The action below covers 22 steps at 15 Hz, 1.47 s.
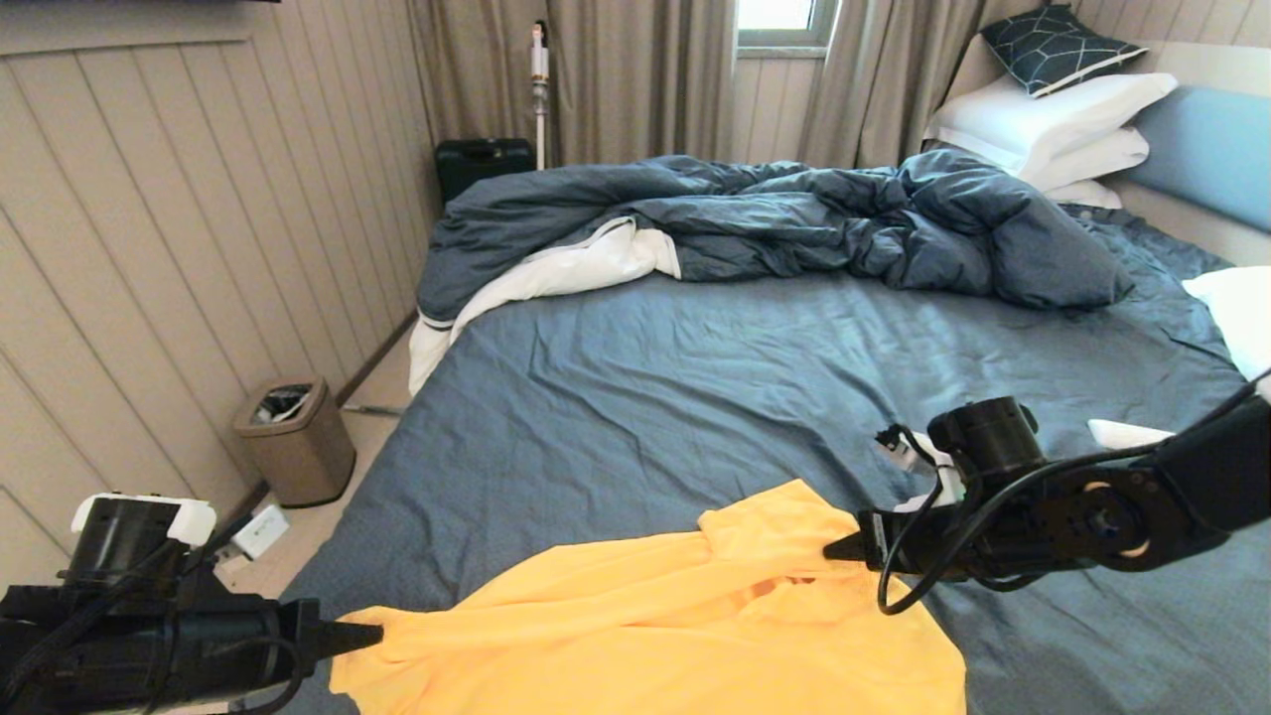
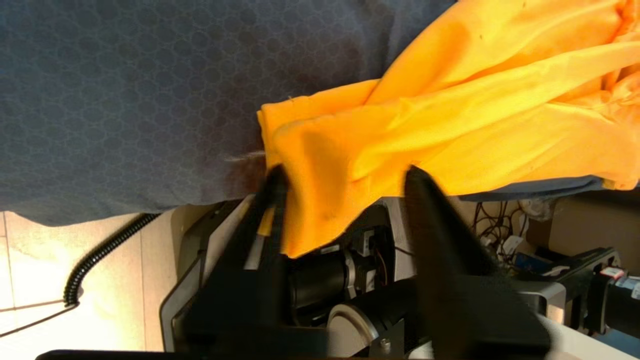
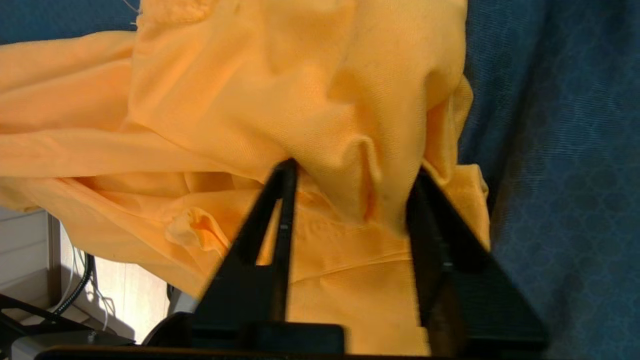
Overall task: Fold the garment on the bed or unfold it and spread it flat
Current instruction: Fold the yellow T-shirt
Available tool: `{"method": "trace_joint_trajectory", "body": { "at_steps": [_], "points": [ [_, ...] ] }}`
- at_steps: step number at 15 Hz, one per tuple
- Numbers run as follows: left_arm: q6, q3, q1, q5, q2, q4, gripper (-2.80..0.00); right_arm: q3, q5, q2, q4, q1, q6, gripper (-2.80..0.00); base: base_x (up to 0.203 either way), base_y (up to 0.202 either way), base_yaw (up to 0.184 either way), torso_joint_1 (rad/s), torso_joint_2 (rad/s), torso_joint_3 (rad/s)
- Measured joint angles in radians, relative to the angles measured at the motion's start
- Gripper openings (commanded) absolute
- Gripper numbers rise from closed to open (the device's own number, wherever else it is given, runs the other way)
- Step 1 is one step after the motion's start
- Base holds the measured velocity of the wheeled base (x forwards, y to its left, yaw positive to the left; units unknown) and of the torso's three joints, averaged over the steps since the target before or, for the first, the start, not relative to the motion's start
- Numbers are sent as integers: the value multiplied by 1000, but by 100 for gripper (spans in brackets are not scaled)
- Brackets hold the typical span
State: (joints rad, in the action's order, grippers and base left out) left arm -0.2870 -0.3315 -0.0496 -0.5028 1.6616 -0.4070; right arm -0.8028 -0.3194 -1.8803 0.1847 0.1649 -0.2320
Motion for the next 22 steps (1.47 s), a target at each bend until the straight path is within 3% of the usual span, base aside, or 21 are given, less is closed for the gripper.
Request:
{"method": "trace_joint_trajectory", "body": {
  "at_steps": [8, 12, 13, 14, 22],
  "points": [
    [-4, -33, 0, 2, -109, 4, 0, -48, -1, 90, -13, -22, 15, 0, 0, 0, 0, 0, 0, 0],
    [-37, -132, 1, 1, -83, 12, 0, -144, 0, 73, -42, -24, 8, 0, 0, 0, 0, 0, 0, 0],
    [-50, -162, 1, 1, -62, 12, -280, -179, 0, 51, -58, -23, 5, 0, 0, 0, 0, 0, 0, 0],
    [-58, -185, 1, 2, -45, 14, -280, -207, 1, 27, -66, -21, -1, -280, 0, 0, 0, 0, 0, 0],
    [-76, -255, -3, -2, 37, 13, -280, -326, 4, -139, -71, 61, -30, -280, 0, 0, 0, 0, 0, 0]
  ]
}}
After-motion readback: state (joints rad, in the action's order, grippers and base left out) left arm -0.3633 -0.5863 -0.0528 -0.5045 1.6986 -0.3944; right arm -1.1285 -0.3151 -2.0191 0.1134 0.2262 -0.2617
